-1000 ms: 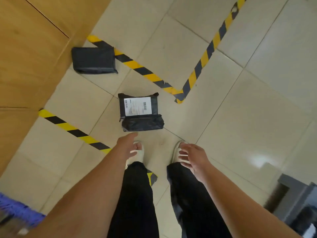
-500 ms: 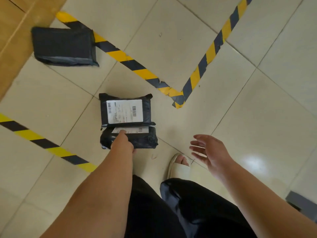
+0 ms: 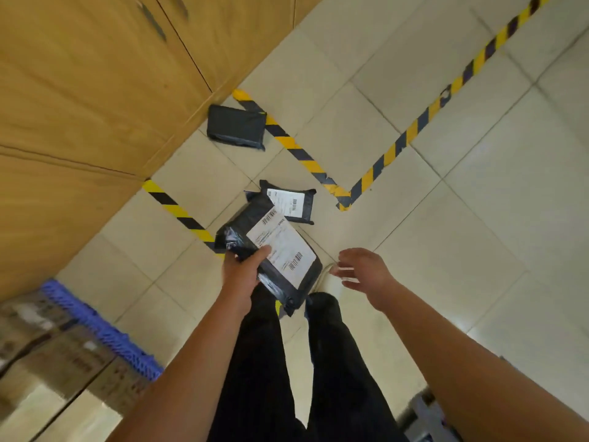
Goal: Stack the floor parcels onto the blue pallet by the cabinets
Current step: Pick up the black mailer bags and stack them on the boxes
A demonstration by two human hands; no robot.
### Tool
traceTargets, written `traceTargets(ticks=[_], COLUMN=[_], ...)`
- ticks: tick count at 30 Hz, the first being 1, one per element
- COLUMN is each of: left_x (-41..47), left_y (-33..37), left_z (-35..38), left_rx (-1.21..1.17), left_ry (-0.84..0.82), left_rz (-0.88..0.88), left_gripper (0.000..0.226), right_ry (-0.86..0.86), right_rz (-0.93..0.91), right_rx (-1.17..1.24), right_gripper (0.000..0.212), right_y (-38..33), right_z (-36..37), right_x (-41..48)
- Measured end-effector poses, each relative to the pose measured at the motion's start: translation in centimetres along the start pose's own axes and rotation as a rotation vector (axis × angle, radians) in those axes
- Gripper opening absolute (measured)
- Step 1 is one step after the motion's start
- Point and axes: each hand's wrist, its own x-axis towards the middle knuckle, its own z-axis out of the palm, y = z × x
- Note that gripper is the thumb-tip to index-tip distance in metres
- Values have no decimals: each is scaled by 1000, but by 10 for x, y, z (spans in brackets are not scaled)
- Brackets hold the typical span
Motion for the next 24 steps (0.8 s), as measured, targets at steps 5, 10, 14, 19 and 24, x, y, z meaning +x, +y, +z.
traceTargets(ticks=[5,10,14,19,24], left_x=[-96,-162,-210,-262,-297], left_y=[63,99,101,56,-30], left_z=[-45,-75,-92,-104,-101], left_rx=[-78,-138,-139,-325,-451], left_ry=[-226,-354,-374,-195,-50], left_rz=[102,220,305,397,339], left_gripper=[48,44,41,51,76], right_ry=[-84,-320,-509,-700,-817], right_rz=[-158,-311,-361,-329,-351], right_rx=[-154,-334,-377,-432,-603], right_gripper=[30,33,33,34,93], right_y=[-42,-65,-65,-50,-24], right_z=[5,16,18,22,36], right_x=[-110,-186,-217,-224,-226])
